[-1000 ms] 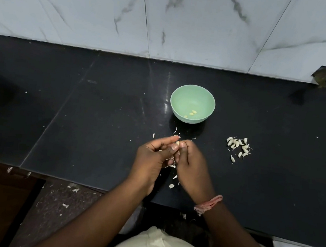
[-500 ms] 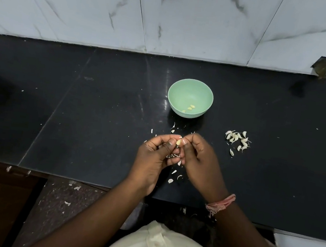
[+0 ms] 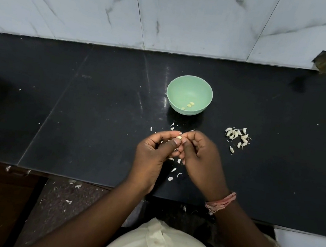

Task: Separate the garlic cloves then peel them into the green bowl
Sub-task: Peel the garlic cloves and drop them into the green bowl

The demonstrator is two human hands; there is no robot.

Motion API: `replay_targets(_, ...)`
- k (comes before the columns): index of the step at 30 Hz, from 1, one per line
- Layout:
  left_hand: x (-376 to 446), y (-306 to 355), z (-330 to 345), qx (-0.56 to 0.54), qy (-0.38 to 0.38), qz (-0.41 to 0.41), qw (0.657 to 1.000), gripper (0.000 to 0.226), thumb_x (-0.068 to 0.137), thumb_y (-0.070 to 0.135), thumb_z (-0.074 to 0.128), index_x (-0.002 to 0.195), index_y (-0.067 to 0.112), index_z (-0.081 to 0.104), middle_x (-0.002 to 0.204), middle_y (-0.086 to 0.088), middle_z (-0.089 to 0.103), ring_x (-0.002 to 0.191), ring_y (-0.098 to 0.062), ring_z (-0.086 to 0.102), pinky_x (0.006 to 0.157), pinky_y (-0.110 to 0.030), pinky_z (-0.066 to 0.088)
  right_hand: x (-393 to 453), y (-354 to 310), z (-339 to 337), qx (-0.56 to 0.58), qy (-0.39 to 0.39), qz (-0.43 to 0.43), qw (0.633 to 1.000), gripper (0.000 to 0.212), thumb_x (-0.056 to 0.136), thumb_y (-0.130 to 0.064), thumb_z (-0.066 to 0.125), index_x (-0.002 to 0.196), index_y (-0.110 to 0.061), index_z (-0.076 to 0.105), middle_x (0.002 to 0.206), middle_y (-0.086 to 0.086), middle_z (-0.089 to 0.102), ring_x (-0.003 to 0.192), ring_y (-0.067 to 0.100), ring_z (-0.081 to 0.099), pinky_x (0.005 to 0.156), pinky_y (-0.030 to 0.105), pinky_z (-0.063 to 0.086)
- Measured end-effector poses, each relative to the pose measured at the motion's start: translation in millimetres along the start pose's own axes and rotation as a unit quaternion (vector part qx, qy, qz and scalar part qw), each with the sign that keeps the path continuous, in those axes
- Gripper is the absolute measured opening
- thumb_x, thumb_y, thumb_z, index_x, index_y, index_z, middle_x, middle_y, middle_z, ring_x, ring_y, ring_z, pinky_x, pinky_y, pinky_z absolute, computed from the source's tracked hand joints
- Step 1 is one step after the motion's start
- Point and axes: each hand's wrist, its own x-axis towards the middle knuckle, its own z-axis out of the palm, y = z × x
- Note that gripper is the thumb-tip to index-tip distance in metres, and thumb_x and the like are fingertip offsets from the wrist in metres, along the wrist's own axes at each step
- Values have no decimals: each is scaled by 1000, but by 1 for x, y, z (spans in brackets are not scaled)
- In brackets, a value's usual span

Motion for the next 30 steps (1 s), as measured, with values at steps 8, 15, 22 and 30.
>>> replay_targets(8, 3, -3, -2, 39, 17, 65, 997, 14, 93, 3, 68, 107, 2, 70, 89, -11, 71, 83, -24, 65, 78, -35, 56, 1, -4, 3, 63, 2, 22, 998, 25, 98, 4, 46, 96, -7, 69, 76, 10, 71, 66, 14, 68, 60, 27, 55)
replay_targets(15, 5, -6, -2, -35, 16, 24, 999, 17, 86, 0, 72, 102, 4, 71, 89, -11, 69, 85, -21, 67, 78, -27, 58, 6, 2, 2, 48, 82, 43, 995, 22, 90, -1, 52, 74, -11, 64, 52, -15, 52, 46, 2, 42, 48, 18, 33)
replay_targets(22, 7, -3, 0, -80, 15, 3, 997, 27, 75, 5, 76, 102, 5, 75, 97, -17, 70, 92, -23, 70, 78, -24, 58, 8, 6, 2, -17, 84, 14, 996, 27, 89, -22, 41, 64, -14, 35, 55, -7, 35, 54, 11, 32, 54, 35, 29)
replay_targets(30, 11, -3, -4, -90, 6, 8, 996, 28, 83, -10, 67, 108, 3, 67, 97, -11, 74, 94, -20, 71, 81, -26, 59, 9, 13, 2, -52, 28, -26, 998, 16, 108, -19, 42, 98, -17, 55, 84, -2, 59, 72, 12, 56, 69, 37, 49)
